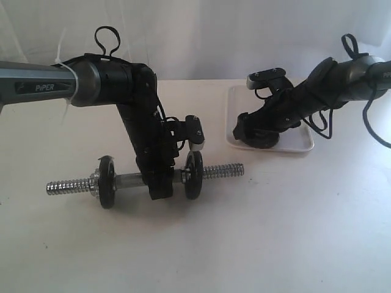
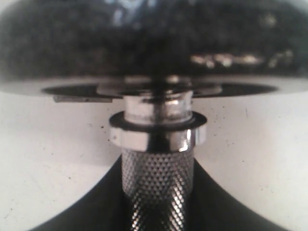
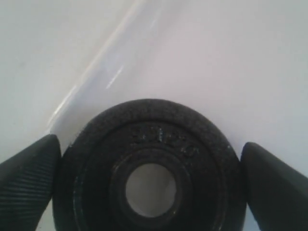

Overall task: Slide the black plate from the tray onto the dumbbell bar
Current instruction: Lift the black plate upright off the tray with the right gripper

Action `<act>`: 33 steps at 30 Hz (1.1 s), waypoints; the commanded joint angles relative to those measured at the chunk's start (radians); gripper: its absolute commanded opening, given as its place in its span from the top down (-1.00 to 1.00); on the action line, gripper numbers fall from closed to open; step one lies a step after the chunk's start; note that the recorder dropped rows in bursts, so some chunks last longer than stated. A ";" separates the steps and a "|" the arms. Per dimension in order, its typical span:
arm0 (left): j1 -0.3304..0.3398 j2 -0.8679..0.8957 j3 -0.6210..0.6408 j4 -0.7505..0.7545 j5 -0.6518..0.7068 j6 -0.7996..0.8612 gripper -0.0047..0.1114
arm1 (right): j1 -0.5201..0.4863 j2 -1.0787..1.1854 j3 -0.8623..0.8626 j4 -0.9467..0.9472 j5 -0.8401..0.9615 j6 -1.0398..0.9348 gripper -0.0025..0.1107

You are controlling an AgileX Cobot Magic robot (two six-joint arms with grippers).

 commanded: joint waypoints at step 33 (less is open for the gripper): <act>-0.006 -0.016 -0.002 -0.034 -0.020 -0.010 0.92 | -0.006 0.038 -0.027 -0.146 -0.062 -0.120 0.22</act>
